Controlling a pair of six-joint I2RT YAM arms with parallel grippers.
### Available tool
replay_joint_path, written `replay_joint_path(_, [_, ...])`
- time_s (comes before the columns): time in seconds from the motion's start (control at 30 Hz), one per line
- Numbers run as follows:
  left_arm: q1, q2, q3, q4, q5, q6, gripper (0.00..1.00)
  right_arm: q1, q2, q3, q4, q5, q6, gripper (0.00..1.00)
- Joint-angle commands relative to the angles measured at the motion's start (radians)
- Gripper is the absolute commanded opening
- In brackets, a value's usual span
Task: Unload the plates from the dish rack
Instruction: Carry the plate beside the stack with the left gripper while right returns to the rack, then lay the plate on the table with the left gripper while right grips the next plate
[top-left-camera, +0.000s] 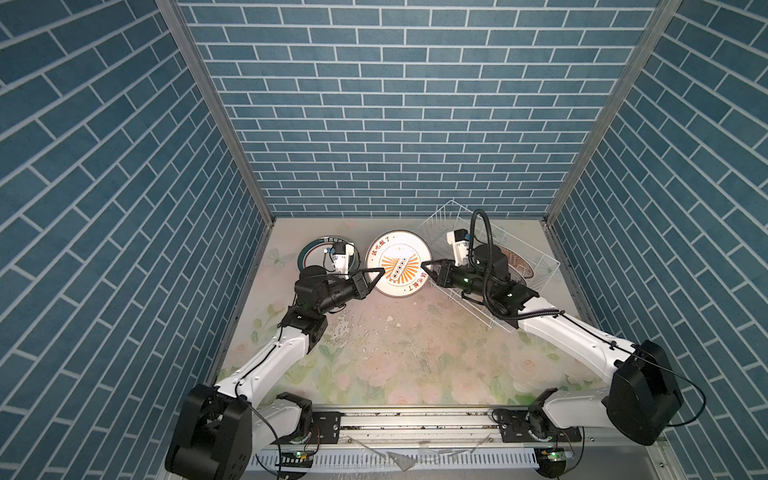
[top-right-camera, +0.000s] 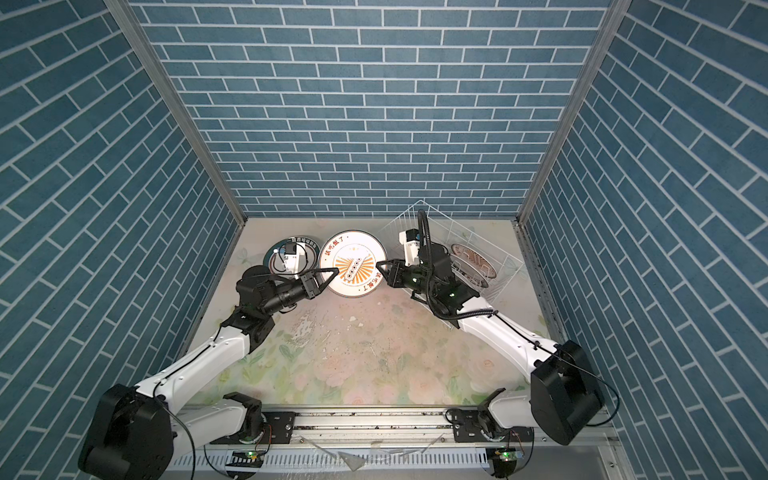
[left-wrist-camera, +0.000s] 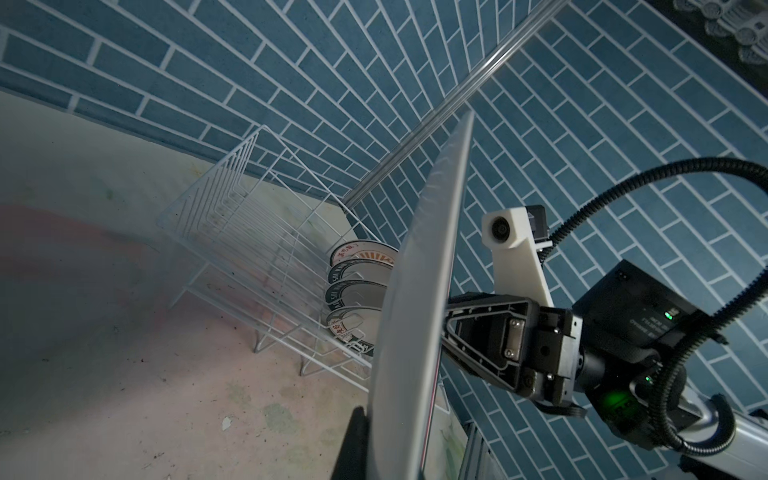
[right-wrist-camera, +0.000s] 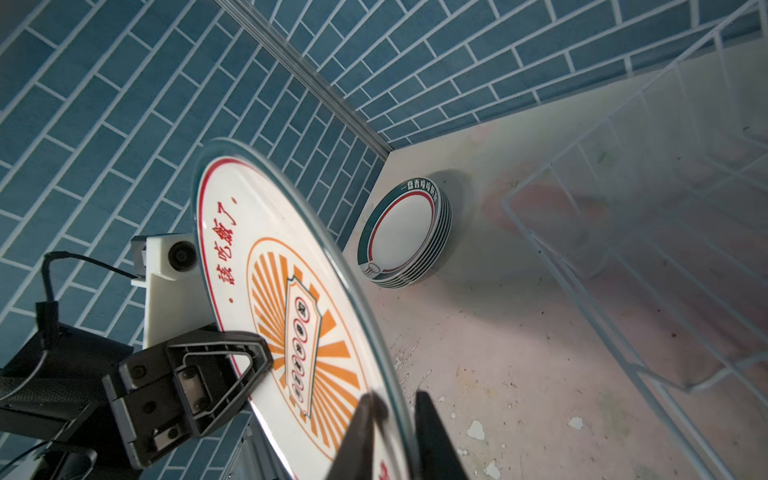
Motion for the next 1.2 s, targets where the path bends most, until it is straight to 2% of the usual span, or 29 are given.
replay_joint_path(0.0, [-0.009, -0.024, -0.033, -0.118, -0.042, 0.082, 0.00, 0.012, -0.010, 0.000, 0.012, -0.065, -0.026, 0.32])
replay_joint_path(0.1, [0.013, -0.085, -0.022, -0.268, -0.092, 0.104, 0.00, 0.005, -0.054, 0.048, -0.208, 0.058, -0.183, 0.36])
replay_joint_path(0.2, [0.079, -0.158, -0.009, -0.472, -0.131, 0.108, 0.00, 0.011, -0.112, 0.114, -0.484, 0.301, -0.382, 0.36])
replay_joint_path(0.33, [0.193, -0.268, -0.027, -0.733, -0.148, 0.131, 0.00, 0.011, -0.195, 0.135, -0.712, 0.572, -0.530, 0.36])
replay_joint_path(0.4, [0.211, -0.317, -0.037, -0.849, -0.176, 0.147, 0.00, 0.012, -0.221, 0.136, -0.780, 0.663, -0.557, 0.36])
replay_joint_path(0.57, [0.213, -0.421, -0.093, -1.007, -0.234, 0.144, 0.00, 0.011, -0.224, 0.124, -0.874, 0.782, -0.589, 0.38])
replay_joint_path(0.67, [0.213, -0.426, -0.129, -1.002, -0.251, 0.126, 0.00, 0.012, -0.196, 0.125, -0.908, 0.840, -0.587, 0.39])
replay_joint_path(0.73, [0.214, -0.401, -0.146, -0.975, -0.255, 0.119, 0.00, 0.012, -0.178, 0.132, -0.929, 0.831, -0.594, 0.40])
replay_joint_path(0.87, [0.220, -0.307, -0.157, -0.904, -0.278, 0.119, 0.00, 0.012, -0.160, 0.135, -0.938, 0.826, -0.613, 0.40])
replay_joint_path(1.17, [0.248, -0.075, -0.177, -0.711, -0.249, 0.132, 0.00, 0.012, -0.121, 0.122, -0.916, 0.908, -0.645, 0.40])
